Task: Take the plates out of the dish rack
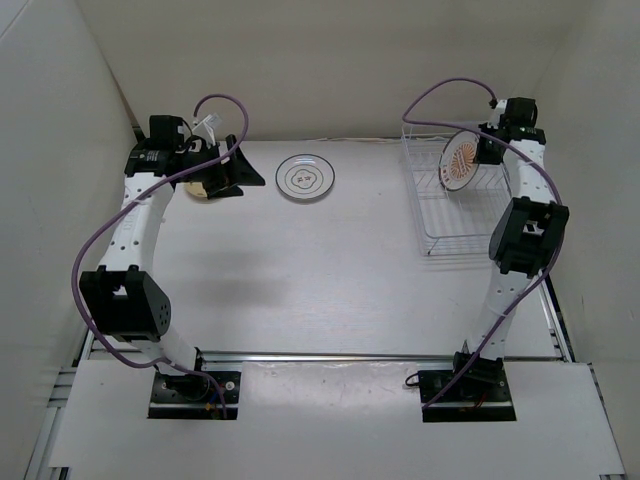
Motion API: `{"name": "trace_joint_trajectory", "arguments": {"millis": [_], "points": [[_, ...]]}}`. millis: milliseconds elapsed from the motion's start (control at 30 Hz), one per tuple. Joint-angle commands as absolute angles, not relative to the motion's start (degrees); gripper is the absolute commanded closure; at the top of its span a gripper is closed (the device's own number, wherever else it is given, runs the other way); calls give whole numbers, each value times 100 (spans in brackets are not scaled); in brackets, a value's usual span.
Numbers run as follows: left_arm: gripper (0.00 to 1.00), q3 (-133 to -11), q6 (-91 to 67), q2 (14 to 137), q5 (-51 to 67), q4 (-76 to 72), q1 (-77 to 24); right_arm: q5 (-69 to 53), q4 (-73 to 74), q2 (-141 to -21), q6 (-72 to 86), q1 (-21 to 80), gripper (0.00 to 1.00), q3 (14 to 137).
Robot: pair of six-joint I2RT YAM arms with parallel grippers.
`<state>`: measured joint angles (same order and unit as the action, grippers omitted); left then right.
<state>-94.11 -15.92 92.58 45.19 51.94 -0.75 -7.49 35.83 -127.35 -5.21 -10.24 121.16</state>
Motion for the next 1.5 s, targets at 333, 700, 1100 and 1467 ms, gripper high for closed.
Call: {"name": "trace_joint_trajectory", "arguments": {"millis": [333,700,1100,1467], "points": [[0,-9124,-1372,8815,4281,5142,-70,-704,3366,-12210,-519,-870,100,12454],[0,-9237,-1538,8535,1707,4887,-70,1676,2716,-11391,-729,-387,100,12086],[0,-9290,-1425,8376,957,4887,-70,1331,3171,-9915,-853,-220,100,11320],[0,-9853,-968,8684,2854,5062,-70,-4533,5695,-9527,-555,-220,100,11795]]}}
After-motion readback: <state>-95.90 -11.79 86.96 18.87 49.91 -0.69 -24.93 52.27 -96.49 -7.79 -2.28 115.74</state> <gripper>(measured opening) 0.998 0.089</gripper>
